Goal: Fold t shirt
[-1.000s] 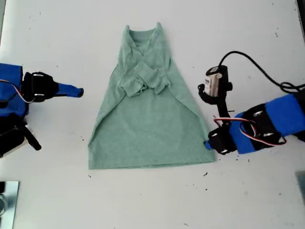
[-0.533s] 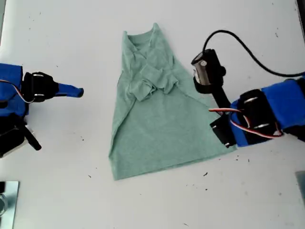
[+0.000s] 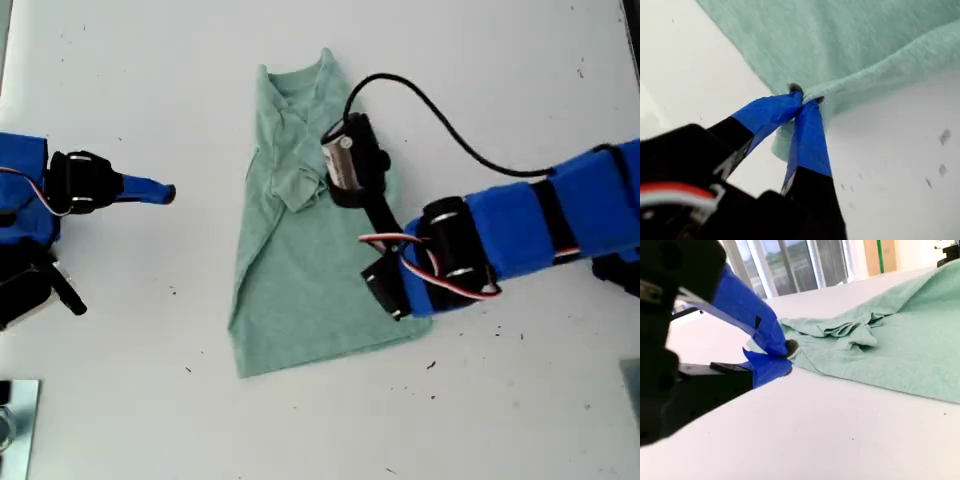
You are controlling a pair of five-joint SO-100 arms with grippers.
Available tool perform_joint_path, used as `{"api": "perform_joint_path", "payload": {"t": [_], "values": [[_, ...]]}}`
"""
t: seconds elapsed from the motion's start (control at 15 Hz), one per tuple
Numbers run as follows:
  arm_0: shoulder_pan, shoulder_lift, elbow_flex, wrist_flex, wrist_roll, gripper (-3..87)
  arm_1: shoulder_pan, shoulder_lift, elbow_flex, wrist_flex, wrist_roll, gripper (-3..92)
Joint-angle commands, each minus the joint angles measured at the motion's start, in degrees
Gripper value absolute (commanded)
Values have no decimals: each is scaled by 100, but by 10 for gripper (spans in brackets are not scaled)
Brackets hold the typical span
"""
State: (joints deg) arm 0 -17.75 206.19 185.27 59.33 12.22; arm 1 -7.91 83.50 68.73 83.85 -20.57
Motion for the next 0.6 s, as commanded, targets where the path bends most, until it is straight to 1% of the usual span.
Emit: {"api": "perform_joint_path", "payload": {"t": [0.0,0.07,0.13,0.27,0.4,0.53], "values": [[88,35,79,-62,53,-1,44,-264,246,-1459,-299,8],[79,35,79,-62,62,-1,-44,-633,220,-1705,-299,208],[114,35,79,-62,62,-1,-132,-765,70,-1626,-246,242],[141,35,79,-62,62,-1,-246,-299,-308,-1072,-272,250],[123,35,79,-62,62,-1,-308,738,-773,-378,-457,251],[123,35,79,-62,62,-1,-132,2030,-334,290,-589,239]]}}
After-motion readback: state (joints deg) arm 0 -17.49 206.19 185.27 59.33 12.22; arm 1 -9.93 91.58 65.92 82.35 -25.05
